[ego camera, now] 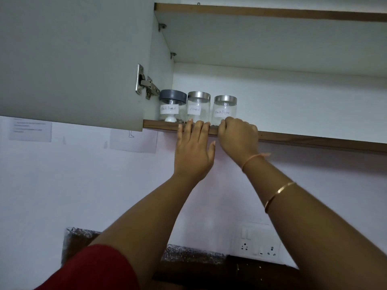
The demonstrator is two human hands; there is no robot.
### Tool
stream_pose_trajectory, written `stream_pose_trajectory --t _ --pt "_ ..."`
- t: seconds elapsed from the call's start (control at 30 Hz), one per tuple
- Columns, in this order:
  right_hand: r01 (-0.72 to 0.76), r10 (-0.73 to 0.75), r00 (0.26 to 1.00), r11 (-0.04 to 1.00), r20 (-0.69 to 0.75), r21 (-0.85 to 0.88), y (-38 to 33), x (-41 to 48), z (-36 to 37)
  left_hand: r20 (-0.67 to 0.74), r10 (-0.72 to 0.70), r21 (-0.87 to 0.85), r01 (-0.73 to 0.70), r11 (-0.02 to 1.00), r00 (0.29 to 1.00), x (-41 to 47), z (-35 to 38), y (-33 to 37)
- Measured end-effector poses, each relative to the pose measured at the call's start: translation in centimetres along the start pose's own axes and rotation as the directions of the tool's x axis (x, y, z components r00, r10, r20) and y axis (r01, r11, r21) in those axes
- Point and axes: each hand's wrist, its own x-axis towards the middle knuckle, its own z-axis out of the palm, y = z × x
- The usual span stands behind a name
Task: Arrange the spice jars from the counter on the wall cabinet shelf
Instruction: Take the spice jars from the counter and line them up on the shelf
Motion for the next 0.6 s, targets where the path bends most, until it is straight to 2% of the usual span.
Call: stream_pose_trajectory --t 0.1,0.23,0.33,0.6 --pt "0.087 -0.096 0.987 0.994 -0.132 -0.07 0.4 -2.8 1.8 0.029 -0.009 0.008 0.009 1.0 1.0 0.1 -0.7 0.3" --pt "0.073 -0.081 0.99 0.994 -0.111 -0.077 0.4 -5.4 2.3 0.175 0.019 0.08 -0.033 0.996 0.984 -0.3 -2.2 0.6" --pt "0.041 -0.045 0.997 0.997 -0.057 -0.071 -0.4 -7.9 2.9 0.194 0.043 0.139 -0.07 0.988 0.98 -2.4 -2.7 0.3" --pt "0.043 -0.032 0.989 0.996 0.146 -0.073 -2.0 -17.4 7.1 0.262 0.033 0.03 -0.042 0.999 0.964 -17.8 0.6 -2.3"
